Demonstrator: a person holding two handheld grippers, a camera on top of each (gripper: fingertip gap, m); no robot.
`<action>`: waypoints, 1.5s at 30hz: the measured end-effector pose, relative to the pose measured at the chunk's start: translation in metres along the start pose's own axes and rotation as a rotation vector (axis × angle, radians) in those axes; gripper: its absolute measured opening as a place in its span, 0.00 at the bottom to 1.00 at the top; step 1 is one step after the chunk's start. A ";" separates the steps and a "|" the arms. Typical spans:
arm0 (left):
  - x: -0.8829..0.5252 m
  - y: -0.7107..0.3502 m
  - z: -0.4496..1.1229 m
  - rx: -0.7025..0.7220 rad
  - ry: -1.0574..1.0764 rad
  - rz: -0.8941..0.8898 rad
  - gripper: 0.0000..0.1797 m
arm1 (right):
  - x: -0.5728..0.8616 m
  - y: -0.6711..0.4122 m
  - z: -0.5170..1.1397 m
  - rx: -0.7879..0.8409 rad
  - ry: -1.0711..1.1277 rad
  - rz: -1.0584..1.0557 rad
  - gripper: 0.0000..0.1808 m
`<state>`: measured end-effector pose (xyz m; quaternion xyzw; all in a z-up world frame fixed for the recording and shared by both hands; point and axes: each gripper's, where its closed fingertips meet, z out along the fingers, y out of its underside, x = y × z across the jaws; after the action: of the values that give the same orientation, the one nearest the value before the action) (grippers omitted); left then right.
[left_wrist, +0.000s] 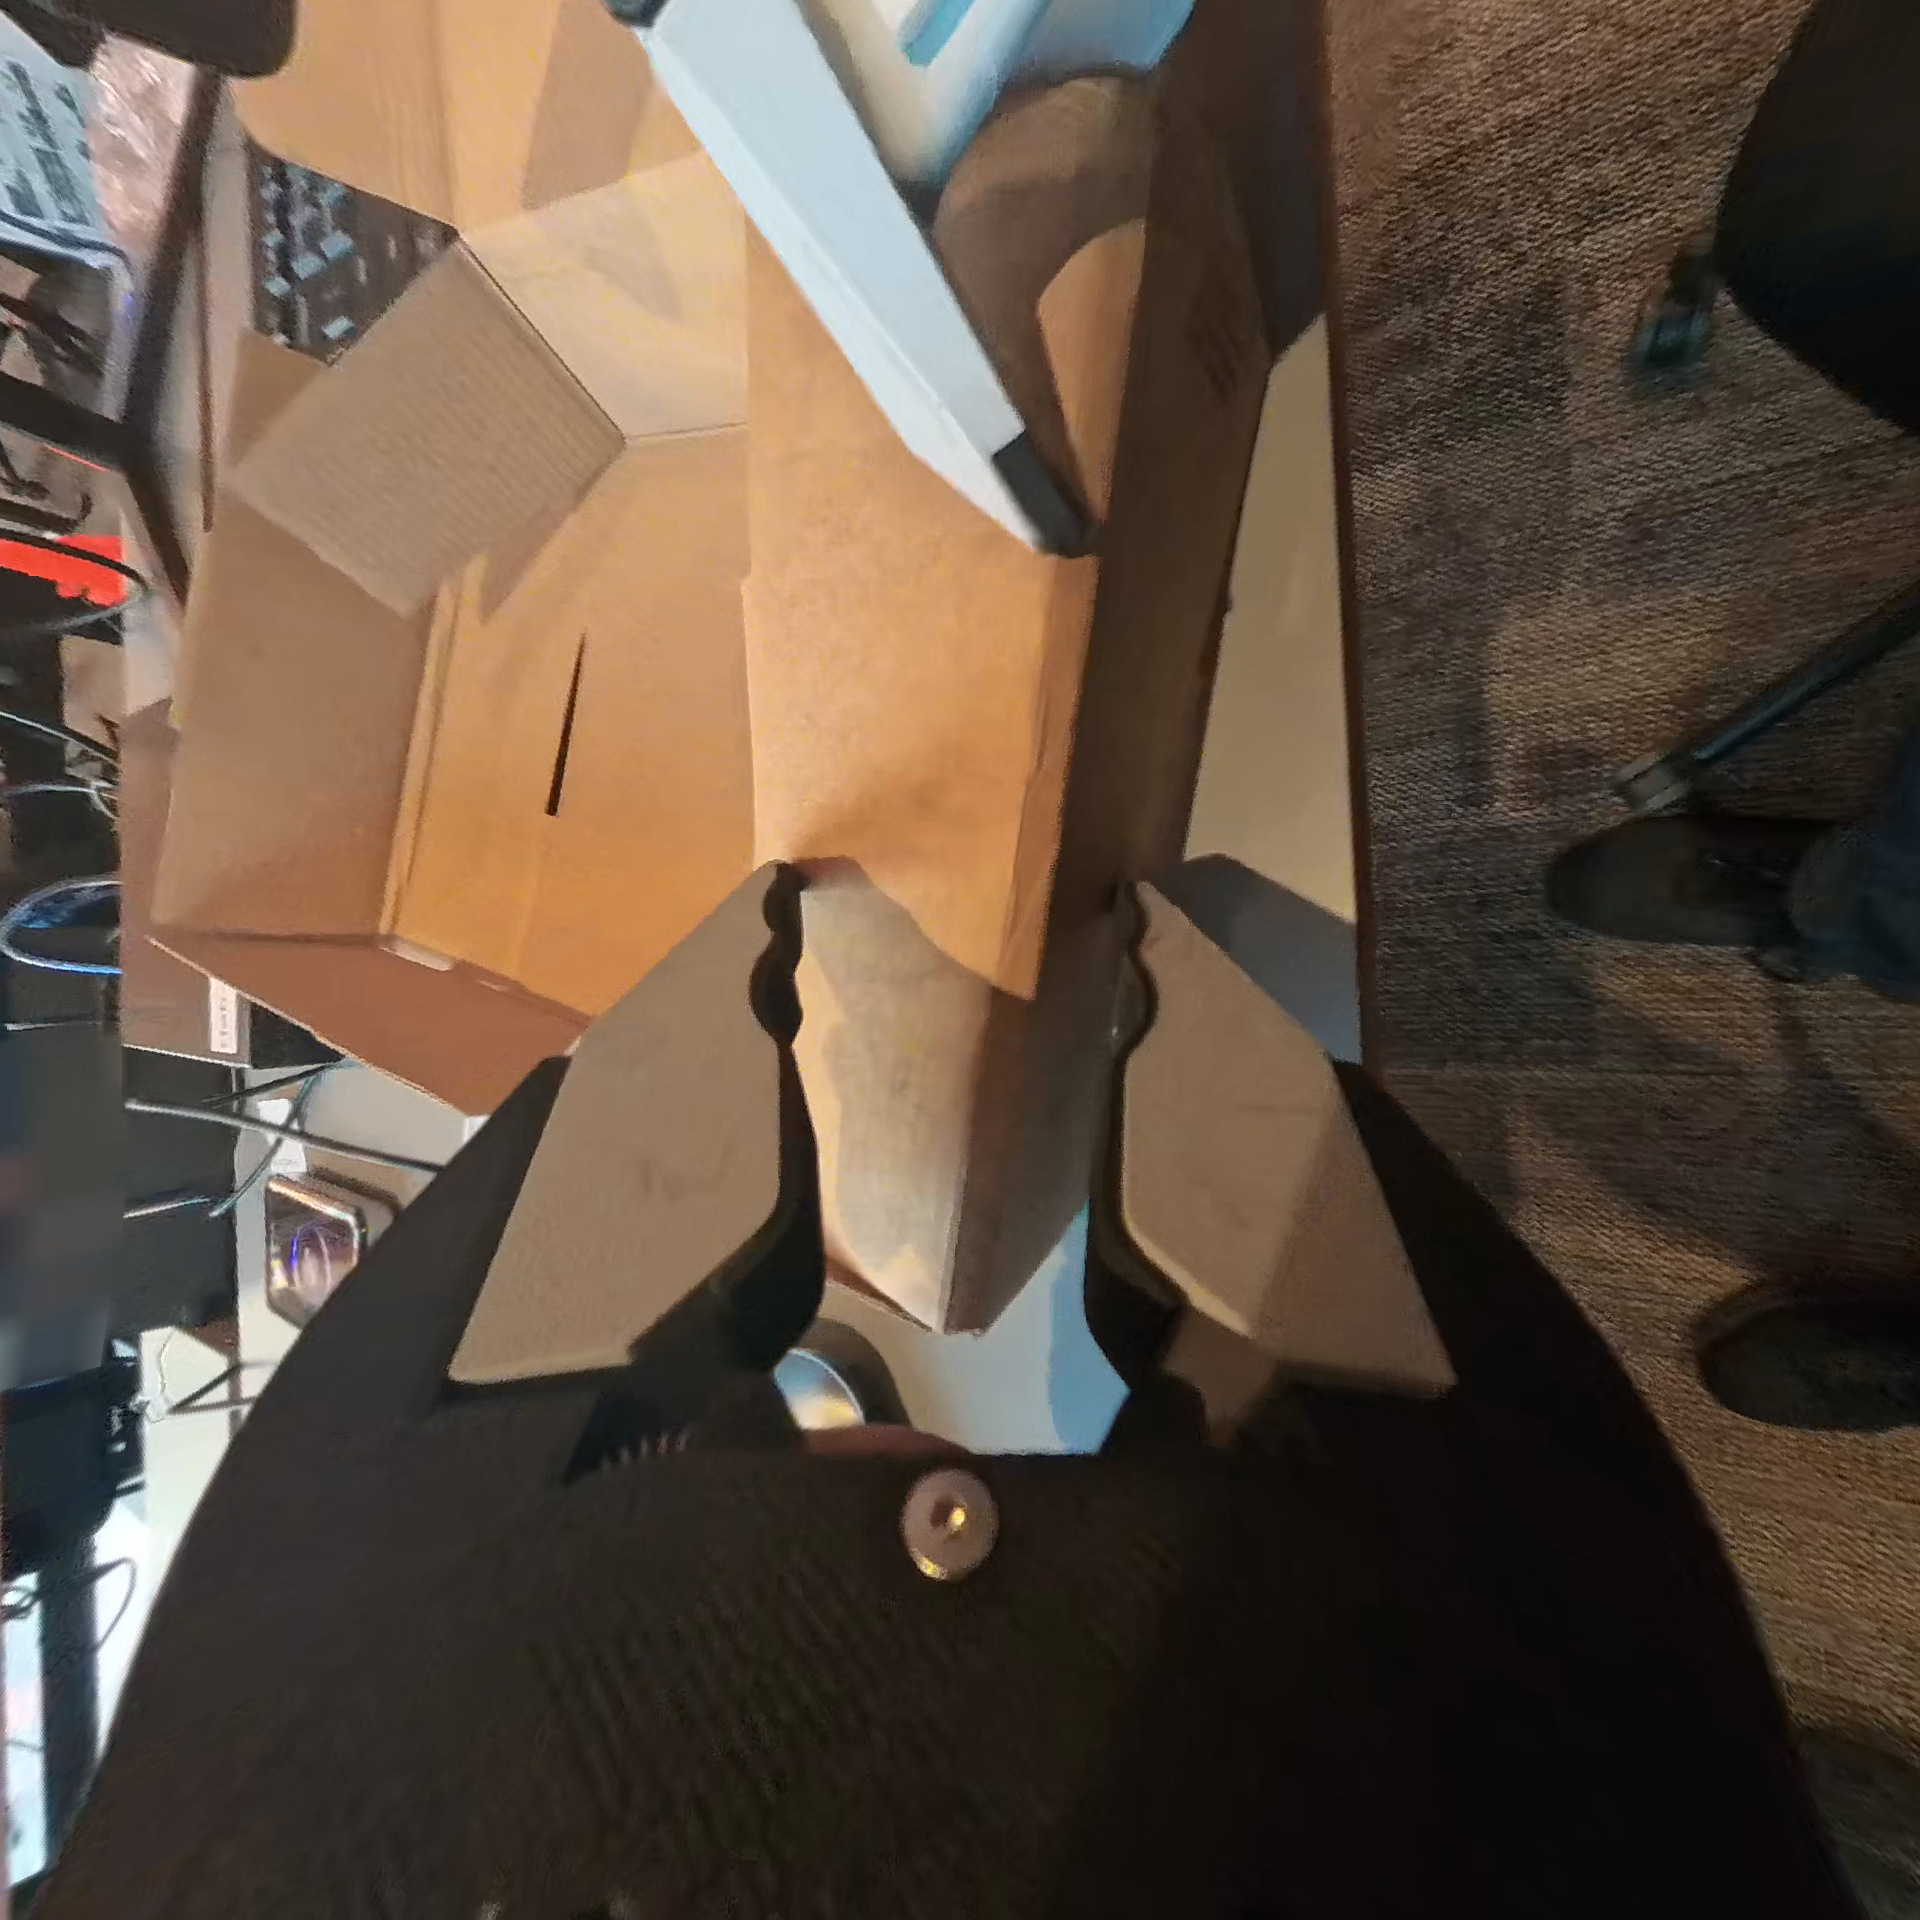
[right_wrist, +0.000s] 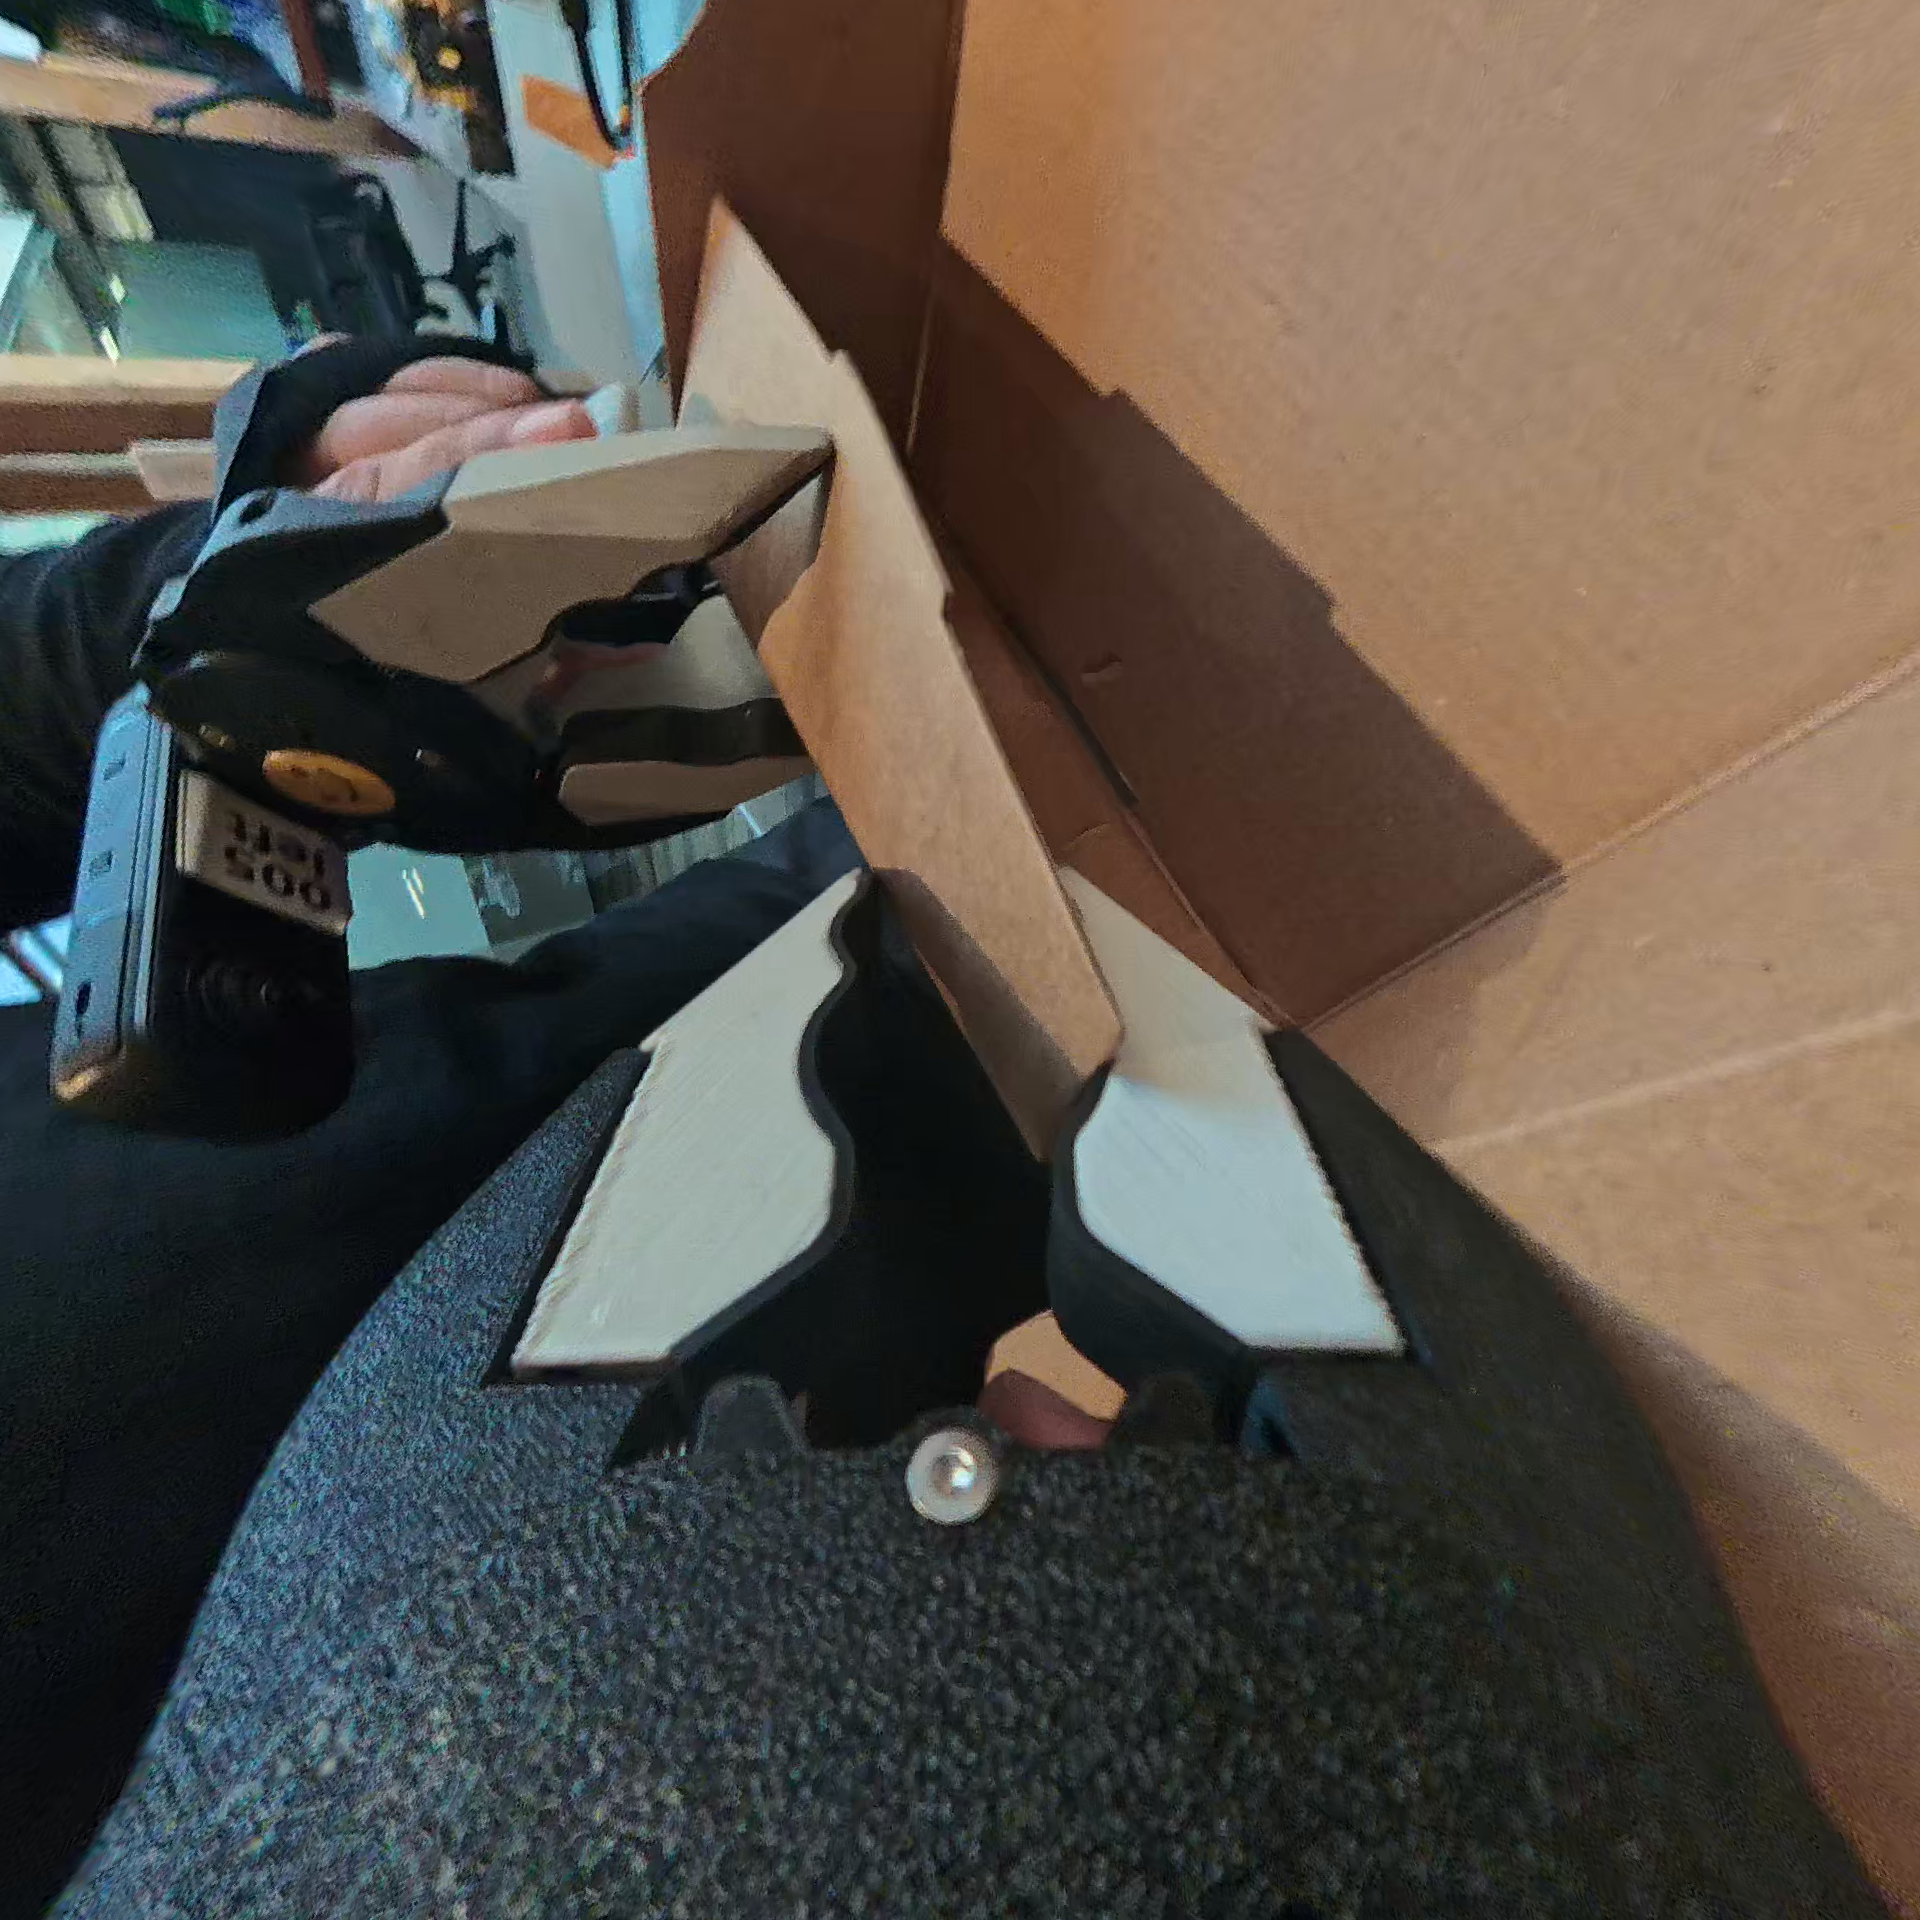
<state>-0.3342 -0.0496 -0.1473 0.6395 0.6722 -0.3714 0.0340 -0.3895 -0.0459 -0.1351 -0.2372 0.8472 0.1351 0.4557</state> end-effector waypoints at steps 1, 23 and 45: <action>0.000 -0.001 0.001 -0.004 0.007 0.000 0.32 | 0.002 -0.002 -0.002 0.013 0.021 0.039 0.19; 0.012 -0.017 0.017 -0.051 0.331 -0.366 0.02 | -0.009 0.003 -0.020 -0.127 0.535 -0.808 0.25; 0.020 -0.025 0.012 0.023 0.468 -0.588 0.03 | 0.038 0.020 0.011 -0.711 0.360 -0.932 0.14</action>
<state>-0.3650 -0.0365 -0.1549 0.4872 0.8125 -0.2165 -0.2357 -0.4102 -0.0342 -0.1730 -0.7395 0.6210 0.1538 0.2096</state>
